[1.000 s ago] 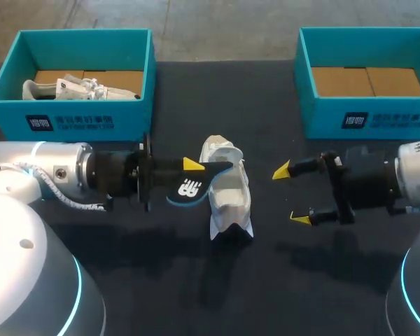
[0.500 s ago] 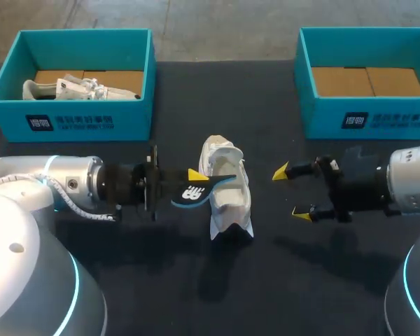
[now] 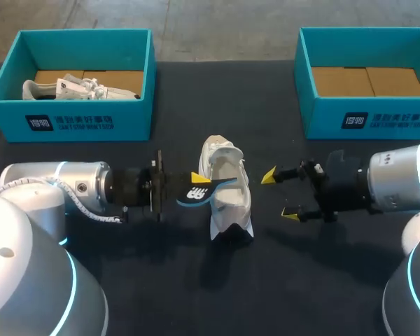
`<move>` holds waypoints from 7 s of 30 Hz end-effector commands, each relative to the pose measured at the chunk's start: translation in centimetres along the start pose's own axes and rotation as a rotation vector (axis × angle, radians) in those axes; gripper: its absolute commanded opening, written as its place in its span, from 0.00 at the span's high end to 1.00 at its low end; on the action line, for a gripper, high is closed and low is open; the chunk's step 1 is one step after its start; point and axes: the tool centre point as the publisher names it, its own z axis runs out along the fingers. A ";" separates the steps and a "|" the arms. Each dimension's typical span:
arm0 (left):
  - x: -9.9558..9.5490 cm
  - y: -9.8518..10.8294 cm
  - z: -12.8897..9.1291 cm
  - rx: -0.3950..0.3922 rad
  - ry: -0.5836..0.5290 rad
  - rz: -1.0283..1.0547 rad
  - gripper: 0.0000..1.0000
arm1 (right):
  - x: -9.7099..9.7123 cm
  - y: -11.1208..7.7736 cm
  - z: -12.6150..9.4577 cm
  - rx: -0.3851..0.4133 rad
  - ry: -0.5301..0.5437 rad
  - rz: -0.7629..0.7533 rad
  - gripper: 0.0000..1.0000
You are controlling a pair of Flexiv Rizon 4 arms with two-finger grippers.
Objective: Take the shoe out of the shoebox, open the shoe tongue, remove and reinsert the insole, then place the shoe into the shoebox
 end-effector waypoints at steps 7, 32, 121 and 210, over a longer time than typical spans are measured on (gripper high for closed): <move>-0.1 0.1 0.0 -0.002 0.006 0.010 1.00 | 0.6 0.2 1.6 -0.019 -0.019 0.007 0.00; -0.1 0.1 0.0 -0.002 0.006 0.010 1.00 | -1.3 1.6 0.8 -0.044 -0.041 -0.026 0.00; 0.8 0.4 1.9 -0.001 -0.020 -0.046 1.00 | -0.6 -1.7 2.0 0.013 -0.031 -0.111 0.00; 1.3 4.5 2.3 -0.100 -0.008 -0.036 0.62 | -0.6 -1.7 2.0 0.013 -0.031 -0.111 0.00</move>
